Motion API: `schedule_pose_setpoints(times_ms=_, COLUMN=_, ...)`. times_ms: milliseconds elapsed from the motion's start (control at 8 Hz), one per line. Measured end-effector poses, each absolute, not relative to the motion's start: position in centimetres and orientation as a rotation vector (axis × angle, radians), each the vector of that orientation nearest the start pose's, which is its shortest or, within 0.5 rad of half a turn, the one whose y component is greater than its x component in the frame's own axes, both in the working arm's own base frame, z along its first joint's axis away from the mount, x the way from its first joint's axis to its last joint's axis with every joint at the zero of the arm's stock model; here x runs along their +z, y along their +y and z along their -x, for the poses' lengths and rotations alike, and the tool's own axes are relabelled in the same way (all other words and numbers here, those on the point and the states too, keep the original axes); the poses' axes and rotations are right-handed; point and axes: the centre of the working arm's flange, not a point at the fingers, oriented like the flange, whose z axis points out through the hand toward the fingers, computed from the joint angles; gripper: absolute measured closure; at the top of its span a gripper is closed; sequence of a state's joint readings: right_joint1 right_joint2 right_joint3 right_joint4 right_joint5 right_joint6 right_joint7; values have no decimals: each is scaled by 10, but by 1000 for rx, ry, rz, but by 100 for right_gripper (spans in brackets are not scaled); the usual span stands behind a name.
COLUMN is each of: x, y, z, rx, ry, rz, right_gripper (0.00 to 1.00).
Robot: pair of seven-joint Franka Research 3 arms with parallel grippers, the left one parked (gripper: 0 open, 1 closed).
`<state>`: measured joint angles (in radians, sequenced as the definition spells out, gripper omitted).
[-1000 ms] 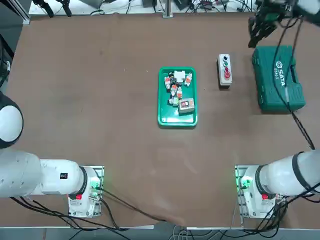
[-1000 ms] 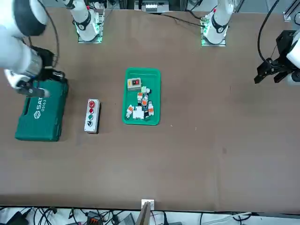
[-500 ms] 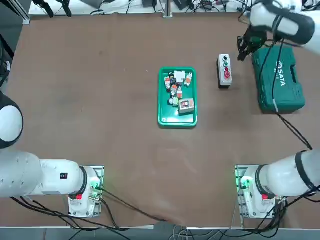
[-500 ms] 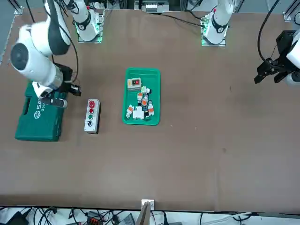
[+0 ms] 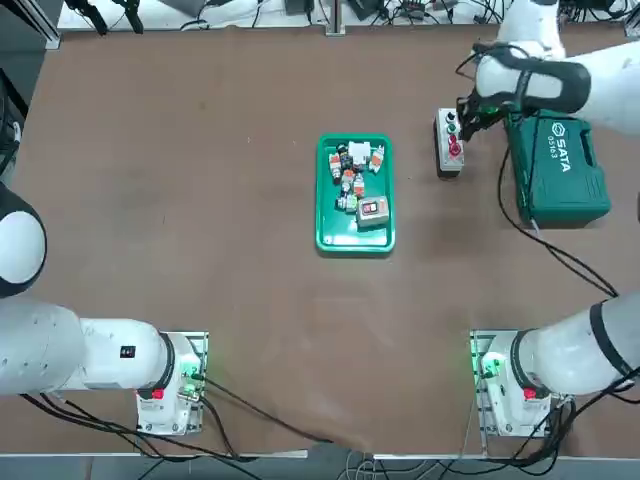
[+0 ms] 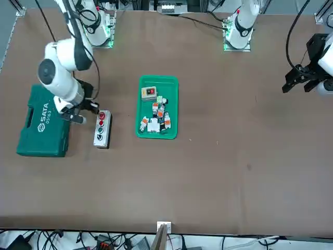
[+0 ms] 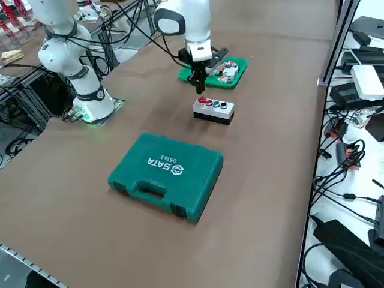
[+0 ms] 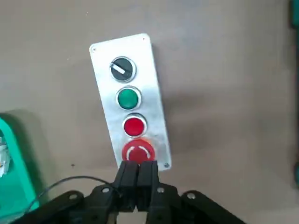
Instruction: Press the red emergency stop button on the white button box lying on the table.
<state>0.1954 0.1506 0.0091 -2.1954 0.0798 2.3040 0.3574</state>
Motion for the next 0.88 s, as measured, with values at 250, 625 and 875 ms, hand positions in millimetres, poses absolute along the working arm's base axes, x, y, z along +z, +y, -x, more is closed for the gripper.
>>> schedule_pose_setpoints(times_ms=250, x=294, y=112, z=-534, rx=64, ry=325, rz=3077, right_gripper=99)
schedule_pose_setpoints(times_ms=625, x=285, y=111, z=-531, rx=70, ry=327, rz=3079, right_gripper=99)
schedule_pose_setpoints(times_ms=875, x=283, y=111, z=-530, rx=76, ry=326, rz=3080, right_gripper=99)
